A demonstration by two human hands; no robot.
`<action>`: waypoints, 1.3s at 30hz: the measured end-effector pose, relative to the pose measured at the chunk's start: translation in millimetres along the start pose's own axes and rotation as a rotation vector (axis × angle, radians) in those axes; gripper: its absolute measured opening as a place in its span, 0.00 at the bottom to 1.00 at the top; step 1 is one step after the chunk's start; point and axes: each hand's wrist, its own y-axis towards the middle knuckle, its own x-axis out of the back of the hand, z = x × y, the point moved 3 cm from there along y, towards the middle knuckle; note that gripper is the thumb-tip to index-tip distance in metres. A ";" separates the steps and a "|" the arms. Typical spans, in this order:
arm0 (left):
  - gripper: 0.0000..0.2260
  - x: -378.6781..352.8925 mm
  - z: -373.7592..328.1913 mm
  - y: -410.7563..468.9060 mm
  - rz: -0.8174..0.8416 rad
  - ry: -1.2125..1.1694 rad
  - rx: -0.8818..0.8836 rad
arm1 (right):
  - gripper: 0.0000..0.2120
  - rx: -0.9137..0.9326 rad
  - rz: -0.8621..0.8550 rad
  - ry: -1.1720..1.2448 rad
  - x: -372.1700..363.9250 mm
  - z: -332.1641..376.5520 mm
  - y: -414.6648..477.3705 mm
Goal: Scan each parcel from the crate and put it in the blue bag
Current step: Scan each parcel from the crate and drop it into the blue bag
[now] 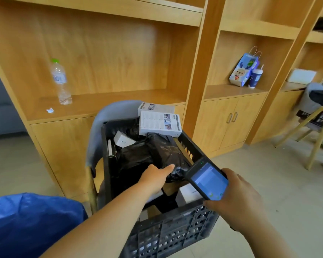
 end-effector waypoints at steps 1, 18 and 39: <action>0.40 -5.7 -1.9 7.4 -0.001 -0.074 0.051 | 0.37 -0.006 0.008 -0.003 -2.8 -3.5 1.9; 0.16 56.0 -2.0 6.6 -0.294 -0.279 -0.203 | 0.36 0.031 -0.010 0.102 -0.9 -15.8 8.5; 0.43 -5.2 19.1 70.9 -0.020 0.614 -0.109 | 0.37 -0.036 -0.047 0.126 -2.6 -35.3 2.8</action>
